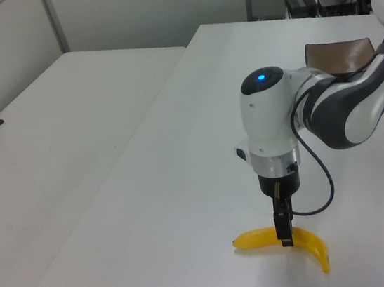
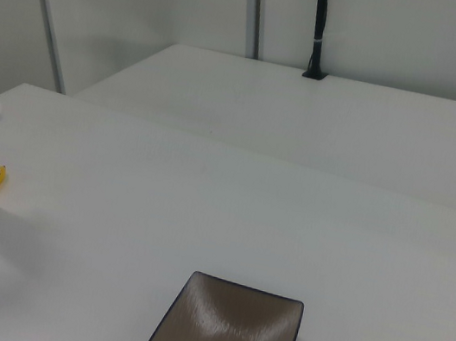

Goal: Bananas placed on a ceramic plate
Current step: 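Close the gripper on the middle of the yellow banana, then lift the banana and carry it toward the brown square plate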

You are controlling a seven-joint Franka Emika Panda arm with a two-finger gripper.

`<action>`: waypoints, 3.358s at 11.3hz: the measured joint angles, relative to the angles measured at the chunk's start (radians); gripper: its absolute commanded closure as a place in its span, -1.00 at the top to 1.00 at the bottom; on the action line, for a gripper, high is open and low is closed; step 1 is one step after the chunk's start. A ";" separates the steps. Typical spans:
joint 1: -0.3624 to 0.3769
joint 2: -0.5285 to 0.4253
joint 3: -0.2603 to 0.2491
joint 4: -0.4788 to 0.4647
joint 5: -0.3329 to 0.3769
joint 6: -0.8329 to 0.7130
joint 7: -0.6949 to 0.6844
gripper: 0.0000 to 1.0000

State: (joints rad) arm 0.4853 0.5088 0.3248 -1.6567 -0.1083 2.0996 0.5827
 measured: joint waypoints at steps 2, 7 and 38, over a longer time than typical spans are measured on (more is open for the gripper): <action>-0.001 0.009 0.000 -0.005 0.000 0.005 0.000 0.86; -0.005 0.016 0.000 -0.008 0.000 0.033 0.000 0.41; -0.336 -0.530 -0.197 -0.010 0.192 -0.458 -0.545 -1.00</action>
State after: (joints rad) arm 0.1496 -0.0208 0.1281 -1.6669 0.0840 1.6413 0.0381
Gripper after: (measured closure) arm 0.661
